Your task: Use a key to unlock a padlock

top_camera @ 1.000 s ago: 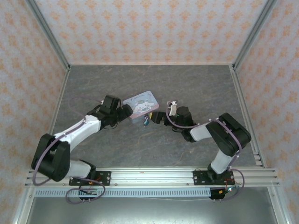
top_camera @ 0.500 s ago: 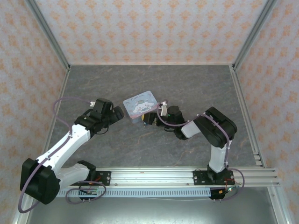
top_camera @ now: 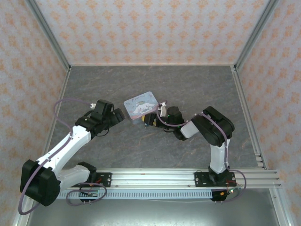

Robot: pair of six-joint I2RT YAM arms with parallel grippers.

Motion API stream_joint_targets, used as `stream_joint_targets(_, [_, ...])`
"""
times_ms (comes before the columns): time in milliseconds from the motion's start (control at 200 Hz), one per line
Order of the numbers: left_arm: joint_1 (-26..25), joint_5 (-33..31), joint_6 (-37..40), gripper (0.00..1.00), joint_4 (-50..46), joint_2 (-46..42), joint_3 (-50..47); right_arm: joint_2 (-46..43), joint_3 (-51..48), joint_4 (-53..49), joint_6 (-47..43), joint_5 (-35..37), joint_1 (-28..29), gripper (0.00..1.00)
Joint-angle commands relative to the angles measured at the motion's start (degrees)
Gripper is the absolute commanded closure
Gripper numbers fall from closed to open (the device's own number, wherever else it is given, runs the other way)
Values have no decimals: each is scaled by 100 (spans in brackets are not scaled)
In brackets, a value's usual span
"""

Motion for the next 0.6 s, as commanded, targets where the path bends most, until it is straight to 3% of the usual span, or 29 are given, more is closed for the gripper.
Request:
stream_joint_targets(0, [14,-287,4,9,-243,-14,46,38,15,201,-79,-159,14,32])
stream_joint_targets(595, [17,-270,4,9,-221,34,20,-152,20,-340,-377,-99,-44,62])
